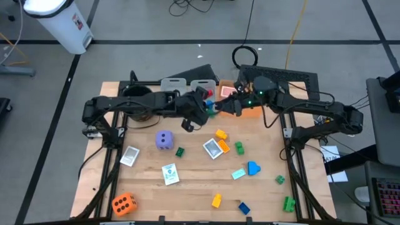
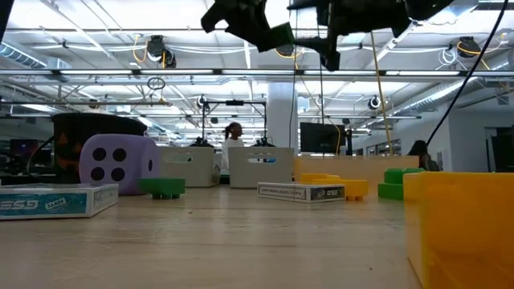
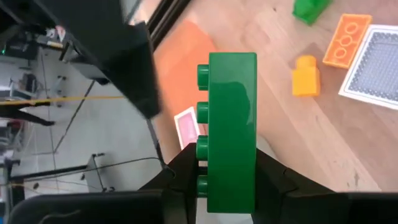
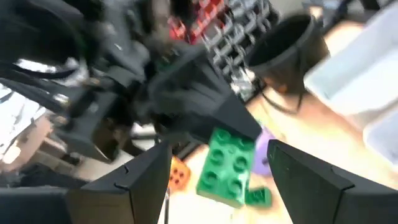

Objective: Pick & Place Toys
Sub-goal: Put the green gamepiece into the right gray bin

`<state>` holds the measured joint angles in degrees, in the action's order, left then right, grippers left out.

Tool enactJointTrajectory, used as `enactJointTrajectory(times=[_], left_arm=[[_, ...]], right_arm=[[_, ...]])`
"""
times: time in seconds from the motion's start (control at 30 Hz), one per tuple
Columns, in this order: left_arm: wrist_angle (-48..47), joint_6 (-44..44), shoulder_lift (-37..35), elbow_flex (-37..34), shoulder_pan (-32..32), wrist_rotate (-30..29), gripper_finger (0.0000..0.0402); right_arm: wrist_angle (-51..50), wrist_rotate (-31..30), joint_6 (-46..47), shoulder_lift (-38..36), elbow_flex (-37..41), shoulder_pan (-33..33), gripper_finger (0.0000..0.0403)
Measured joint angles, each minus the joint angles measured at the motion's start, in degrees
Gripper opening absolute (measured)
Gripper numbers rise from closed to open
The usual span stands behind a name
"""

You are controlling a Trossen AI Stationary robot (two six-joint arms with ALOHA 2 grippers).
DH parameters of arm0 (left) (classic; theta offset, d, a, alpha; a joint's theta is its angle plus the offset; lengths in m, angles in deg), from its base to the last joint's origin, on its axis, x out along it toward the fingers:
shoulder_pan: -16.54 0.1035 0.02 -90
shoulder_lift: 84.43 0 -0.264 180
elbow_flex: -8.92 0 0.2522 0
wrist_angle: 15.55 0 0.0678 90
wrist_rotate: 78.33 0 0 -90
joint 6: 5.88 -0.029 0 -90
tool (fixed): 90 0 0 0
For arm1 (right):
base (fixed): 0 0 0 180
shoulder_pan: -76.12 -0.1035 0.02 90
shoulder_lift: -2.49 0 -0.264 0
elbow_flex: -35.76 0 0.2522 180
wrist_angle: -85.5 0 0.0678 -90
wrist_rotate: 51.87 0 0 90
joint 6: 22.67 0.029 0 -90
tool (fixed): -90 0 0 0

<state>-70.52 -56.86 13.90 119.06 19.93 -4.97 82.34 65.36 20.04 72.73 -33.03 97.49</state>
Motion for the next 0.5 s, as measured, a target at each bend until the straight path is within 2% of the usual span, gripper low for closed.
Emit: enactJointTrajectory(times=[0.17, 0.37, 0.5], left_arm=[[0.41, -1.49, 0.08, 0.00, -0.25, 0.03, 0.0114], [0.36, -1.89, 0.08, 0.00, -0.21, 0.07, 0.0096], [1.06, -3.25, 0.08, 0.00, -0.21, 0.99, 0.0098]], right_arm=[[-3.95, 0.08, -0.81, 0.89, 0.00, 0.00, 0.0256], [-2.70, 2.99, -0.24, 0.92, 0.00, -0.50, 0.0255], [-2.52, 4.59, 2.04, 0.96, 0.00, -0.85, 0.0254]])
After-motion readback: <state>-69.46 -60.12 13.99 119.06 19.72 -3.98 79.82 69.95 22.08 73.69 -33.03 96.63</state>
